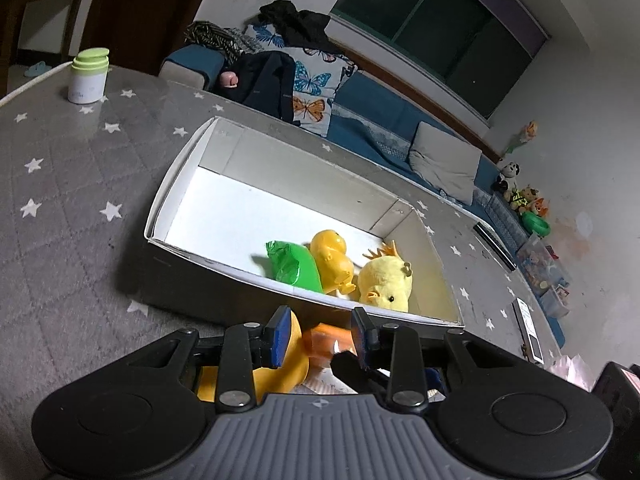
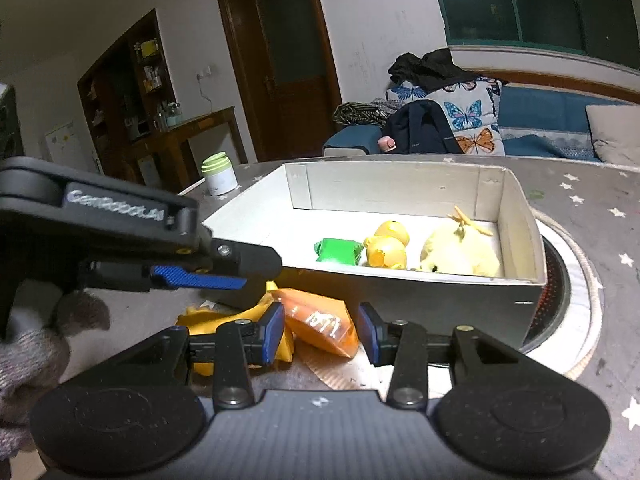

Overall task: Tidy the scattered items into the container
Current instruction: 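Withdraw the left tool from the box toward the orange block, then close the left tool on the orange block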

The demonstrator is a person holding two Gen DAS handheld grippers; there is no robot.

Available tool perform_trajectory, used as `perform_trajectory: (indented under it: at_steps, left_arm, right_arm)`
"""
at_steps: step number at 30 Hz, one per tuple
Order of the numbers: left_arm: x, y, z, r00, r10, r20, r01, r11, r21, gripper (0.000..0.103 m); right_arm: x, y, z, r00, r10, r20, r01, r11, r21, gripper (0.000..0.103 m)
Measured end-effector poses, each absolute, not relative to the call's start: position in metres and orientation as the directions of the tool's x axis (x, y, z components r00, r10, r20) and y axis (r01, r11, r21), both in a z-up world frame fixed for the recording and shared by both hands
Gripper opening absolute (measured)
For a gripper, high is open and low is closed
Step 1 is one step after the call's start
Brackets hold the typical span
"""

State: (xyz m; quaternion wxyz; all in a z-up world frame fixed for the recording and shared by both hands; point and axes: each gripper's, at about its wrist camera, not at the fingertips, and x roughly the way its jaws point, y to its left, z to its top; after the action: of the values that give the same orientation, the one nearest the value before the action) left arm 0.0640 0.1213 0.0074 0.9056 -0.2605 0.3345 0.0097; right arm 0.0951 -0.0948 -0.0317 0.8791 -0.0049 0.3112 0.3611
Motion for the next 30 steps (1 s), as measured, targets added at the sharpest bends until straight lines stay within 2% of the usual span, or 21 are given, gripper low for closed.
perform_trajectory:
  at_steps: [8, 11, 14, 16, 23, 30]
  left_arm:
    - [0.076, 0.115, 0.001, 0.756, -0.175, -0.631, -0.189, 0.864, -0.467, 0.035]
    - [0.078, 0.109, -0.001, 0.746, -0.188, -0.639, -0.175, 0.870, -0.460, 0.035]
    - [0.078, 0.101, -0.003, 0.734, -0.198, -0.650, -0.157, 0.882, -0.445, 0.035]
    - [0.076, 0.093, -0.004, 0.726, -0.203, -0.657, -0.138, 0.893, -0.428, 0.035]
    - [0.067, 0.071, -0.017, 0.687, -0.266, -0.676, -0.058, 0.908, -0.416, 0.035]
    - [0.057, 0.069, -0.019, 0.696, -0.267, -0.667, -0.059, 0.904, -0.424, 0.035]
  right_arm:
    - [0.098, -0.095, -0.033, 0.545, 0.626, -0.559, -0.635, 0.743, 0.213, 0.040]
    - [0.095, -0.098, -0.032, 0.550, 0.618, -0.562, -0.629, 0.749, 0.207, 0.052]
    - [0.093, -0.103, -0.032, 0.556, 0.611, -0.564, -0.618, 0.757, 0.211, 0.053]
    - [0.091, -0.109, -0.032, 0.554, 0.608, -0.568, -0.610, 0.761, 0.220, 0.057]
    - [0.080, -0.127, -0.039, 0.552, 0.590, -0.588, -0.601, 0.771, 0.210, 0.079]
    - [0.076, -0.139, -0.048, 0.546, 0.577, -0.608, -0.582, 0.783, 0.221, 0.081]
